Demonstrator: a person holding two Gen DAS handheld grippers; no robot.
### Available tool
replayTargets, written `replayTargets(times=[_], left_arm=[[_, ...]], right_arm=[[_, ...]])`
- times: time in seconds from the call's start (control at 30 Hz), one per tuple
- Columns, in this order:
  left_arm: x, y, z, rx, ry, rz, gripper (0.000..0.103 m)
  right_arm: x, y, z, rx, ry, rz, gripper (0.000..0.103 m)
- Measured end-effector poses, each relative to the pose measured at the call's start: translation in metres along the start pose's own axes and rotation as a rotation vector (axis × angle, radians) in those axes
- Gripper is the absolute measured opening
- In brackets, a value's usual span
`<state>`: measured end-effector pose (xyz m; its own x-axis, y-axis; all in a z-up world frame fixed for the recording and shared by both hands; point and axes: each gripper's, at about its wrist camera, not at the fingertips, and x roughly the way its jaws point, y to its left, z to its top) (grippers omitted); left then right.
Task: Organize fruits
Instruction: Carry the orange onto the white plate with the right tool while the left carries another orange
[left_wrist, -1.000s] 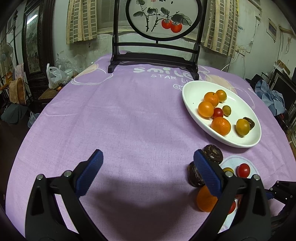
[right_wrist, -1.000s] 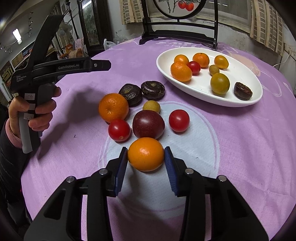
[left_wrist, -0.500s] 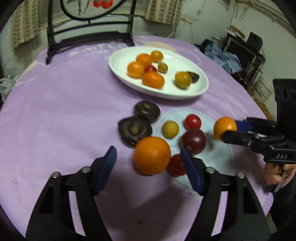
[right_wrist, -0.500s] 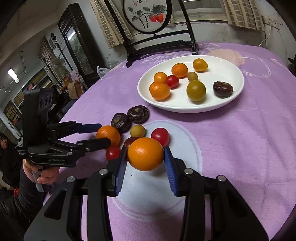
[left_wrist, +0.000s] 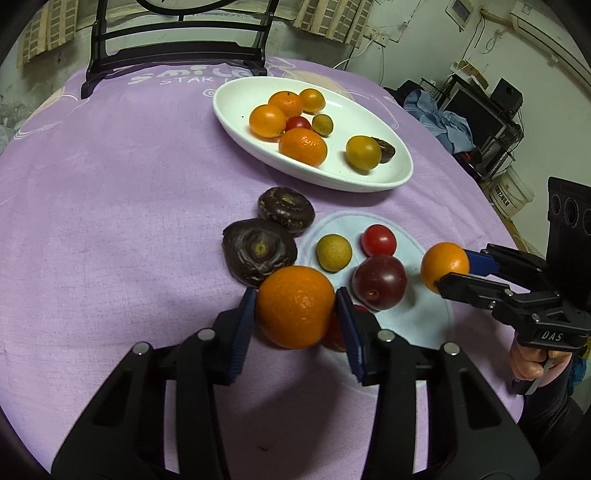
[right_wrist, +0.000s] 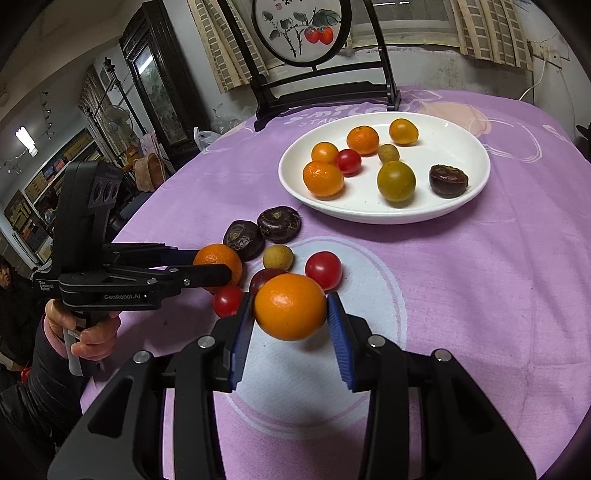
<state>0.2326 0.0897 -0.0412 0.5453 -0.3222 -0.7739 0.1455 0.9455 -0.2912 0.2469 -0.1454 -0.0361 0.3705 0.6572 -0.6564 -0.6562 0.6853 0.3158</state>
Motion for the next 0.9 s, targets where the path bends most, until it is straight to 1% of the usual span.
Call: replayTargets(times=[0.13,0.27,0.33,0.37,0.43,0.47,0.5,0.57,0.63,0.73,0.8,0.9], left_arm=[[-0.002,-0.005,0.001,0.007,-0.011,0.005,0.043],[-0.016,-0.016,0.000,0.039,-0.065,0.009,0.043],[-0.024,-0.024,0.004,0.067,-0.117,0.027,0.043],[-0.026,-0.027,0.008,0.071,-0.137,0.040,0.043],[-0.027,-0.035,0.020,0.088,-0.188,0.096,0.043],[-0.026,-0.039,0.029,0.097,-0.209,0.124,0.043],[-0.024,-0.042,0.038,0.100,-0.224,0.138,0.043],[-0.015,-0.045,0.063,0.091,-0.244,0.145,0.043],[-0.007,-0.046,0.081,0.078,-0.258,0.153,0.043],[0.011,-0.042,0.107,0.045,-0.259,0.154,0.043],[0.022,-0.040,0.121,0.034,-0.252,0.172,0.043],[0.034,-0.035,0.130,0.019,-0.234,0.187,0.043]], right_arm=[[0.000,0.001,-0.001,-0.003,-0.003,0.004,0.041],[0.002,0.004,-0.003,-0.016,0.005,0.022,0.041],[0.000,0.004,0.000,-0.022,-0.026,0.028,0.041],[-0.003,0.002,0.004,-0.013,-0.061,0.020,0.041],[-0.008,-0.006,0.014,0.015,-0.141,-0.024,0.041],[-0.010,-0.011,0.020,0.028,-0.179,-0.067,0.041],[-0.011,-0.017,0.027,0.038,-0.223,-0.125,0.041],[-0.009,-0.031,0.040,0.064,-0.275,-0.191,0.041],[-0.004,-0.045,0.052,0.096,-0.297,-0.213,0.041],[0.008,-0.064,0.067,0.126,-0.295,-0.242,0.040],[0.016,-0.074,0.073,0.144,-0.288,-0.242,0.040],[0.027,-0.083,0.082,0.156,-0.274,-0.234,0.041]])
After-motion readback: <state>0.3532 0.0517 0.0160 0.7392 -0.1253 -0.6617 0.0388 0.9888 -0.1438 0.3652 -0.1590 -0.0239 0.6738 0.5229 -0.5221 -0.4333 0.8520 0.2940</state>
